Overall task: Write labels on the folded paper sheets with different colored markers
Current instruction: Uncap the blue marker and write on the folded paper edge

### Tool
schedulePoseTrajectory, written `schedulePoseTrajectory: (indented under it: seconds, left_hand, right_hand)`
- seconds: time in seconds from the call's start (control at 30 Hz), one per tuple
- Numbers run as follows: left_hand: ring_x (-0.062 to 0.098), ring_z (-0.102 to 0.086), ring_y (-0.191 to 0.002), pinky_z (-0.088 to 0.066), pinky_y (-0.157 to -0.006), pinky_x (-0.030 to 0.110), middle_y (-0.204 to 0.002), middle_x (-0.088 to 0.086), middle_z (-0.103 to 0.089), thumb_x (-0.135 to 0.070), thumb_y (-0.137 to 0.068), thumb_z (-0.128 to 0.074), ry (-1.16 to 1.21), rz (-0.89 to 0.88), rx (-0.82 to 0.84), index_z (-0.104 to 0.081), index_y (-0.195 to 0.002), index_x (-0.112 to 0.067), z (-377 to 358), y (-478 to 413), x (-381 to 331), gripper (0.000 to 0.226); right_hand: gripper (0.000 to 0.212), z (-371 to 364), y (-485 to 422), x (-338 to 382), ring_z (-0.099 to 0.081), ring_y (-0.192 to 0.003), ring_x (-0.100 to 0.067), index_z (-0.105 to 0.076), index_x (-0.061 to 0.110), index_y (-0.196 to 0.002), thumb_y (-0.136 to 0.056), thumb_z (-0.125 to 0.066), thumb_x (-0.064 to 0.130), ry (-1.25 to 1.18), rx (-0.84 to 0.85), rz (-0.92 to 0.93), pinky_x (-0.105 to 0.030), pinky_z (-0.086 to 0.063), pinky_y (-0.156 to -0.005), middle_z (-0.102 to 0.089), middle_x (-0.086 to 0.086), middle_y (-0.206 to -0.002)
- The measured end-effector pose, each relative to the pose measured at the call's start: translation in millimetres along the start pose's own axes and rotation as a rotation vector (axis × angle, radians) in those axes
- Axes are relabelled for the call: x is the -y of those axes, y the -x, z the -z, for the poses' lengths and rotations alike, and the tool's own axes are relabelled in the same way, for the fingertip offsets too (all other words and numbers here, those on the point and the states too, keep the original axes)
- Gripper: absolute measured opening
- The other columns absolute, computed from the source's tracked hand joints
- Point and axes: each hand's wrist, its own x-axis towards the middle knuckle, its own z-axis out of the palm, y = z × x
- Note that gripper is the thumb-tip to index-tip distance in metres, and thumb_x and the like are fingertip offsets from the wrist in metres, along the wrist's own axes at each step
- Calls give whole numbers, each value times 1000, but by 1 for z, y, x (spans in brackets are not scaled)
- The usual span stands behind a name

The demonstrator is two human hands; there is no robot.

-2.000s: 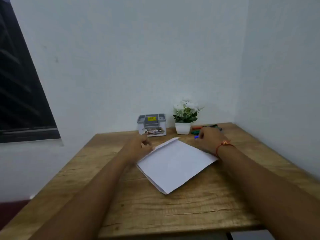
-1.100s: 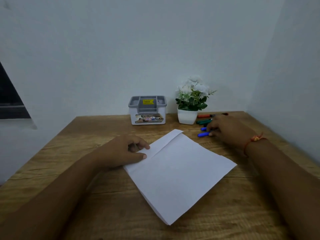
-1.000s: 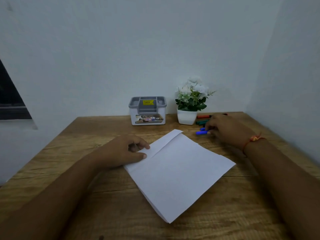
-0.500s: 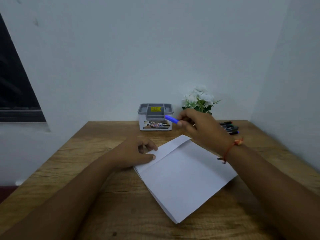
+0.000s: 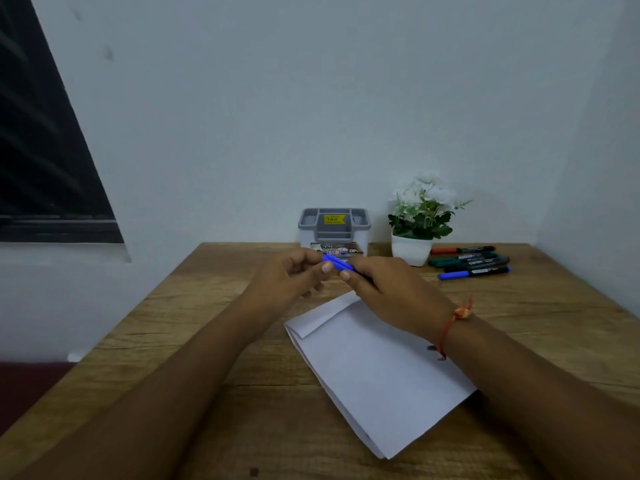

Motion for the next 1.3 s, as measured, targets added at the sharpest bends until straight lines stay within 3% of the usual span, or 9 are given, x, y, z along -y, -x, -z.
schedulePoseTrajectory:
  seconds: [0.07, 0.17, 0.33, 0.47, 0.6, 0.7, 0.87, 1.2, 1.3]
  left_hand:
    - [16, -62, -75, -49, -68, 25, -85, 10, -70, -36, -81, -67, 58, -1, -9, -70, -103, -9, -2, 0, 1, 35]
    - [17, -64, -74, -51, -66, 21, -82, 10, -71, -22, -84, -69, 118, 6, -9, -71, -101, -7, -4, -1, 1, 23]
    - [13, -66, -75, -52, -68, 21, -83, 11, -72, -18, -83, -71, 227, 19, 8, -71, -99, -6, -4, 1, -1, 20]
    - [13, -65, -75, -53, -70, 21, -86, 13, -71, -9, -87, -68, 182, 38, 3, -71, -99, -5, 3, 0, -2, 12]
    - [19, -61, -75, -55, -69, 22, -83, 17, -66, -8, -87, -68, 139, 44, -102, -69, -94, -4, 21, -2, -2, 8]
    - [17, -62, -75, -52, -72, 26, -81, 15, -69, -12, -85, -72, -28, 66, -155, -69, -93, -7, 34, -2, 5, 11]
    - [8, -58, -75, -46, -68, 23, -86, 0, -69, -24, -81, -76, -434, 192, -81, -70, -92, -23, 36, -2, 25, 13]
    - [5, -59, -81, -44, -64, 11, -92, -8, -65, -29, -80, -77, -619, 204, 51, -69, -97, -25, 40, -2, 28, 19]
    - [7, -58, -84, -48, -71, 18, -98, -10, -63, -39, -74, -81, -601, 197, 50, -66, -100, -34, 44, -2, 25, 30]
  right_hand:
    - [28, -4, 1, -2, -46, -60, -13, -53, 20, -81, -105, -48, 33, 14, -12, 27, -28, -29, -53, -49, 9, -65]
    - [30, -6, 0, -2, -54, -62, -17, -65, 17, -90, -104, -48, 37, 30, -43, 29, -35, -37, -55, -60, 3, -68]
    - [26, -2, 3, 2, -59, -65, -16, -69, 31, -108, -102, -46, 43, 66, -55, 6, -39, -45, -58, -62, 7, -70]
    - [27, -8, 0, 3, -55, -67, -16, -64, 27, -103, -104, -43, 44, 104, -12, -20, -29, -34, -53, -51, 10, -67]
    - [28, -20, 2, 3, -57, -81, -16, -58, 22, -120, -100, -52, 42, 50, 25, -75, -33, -43, -63, -61, 7, -87]
    - [36, -21, 6, 0, -60, -97, -13, -59, 23, -119, -92, -64, 46, 62, 76, -110, -36, -51, -80, -67, 10, -101]
    - [30, -26, 11, -3, -58, -96, -12, -59, 24, -101, -88, -67, 51, 99, 147, -134, -35, -51, -82, -65, 12, -102]
    - [29, -37, 21, -3, -58, -97, -11, -58, 32, -119, -98, -49, 48, 150, 101, -39, -33, -52, -78, -54, 13, -108]
    - [31, -37, 21, -4, -59, -100, -12, -58, 31, -121, -98, -47, 48, 176, 103, -23, -32, -51, -78, -55, 12, -115]
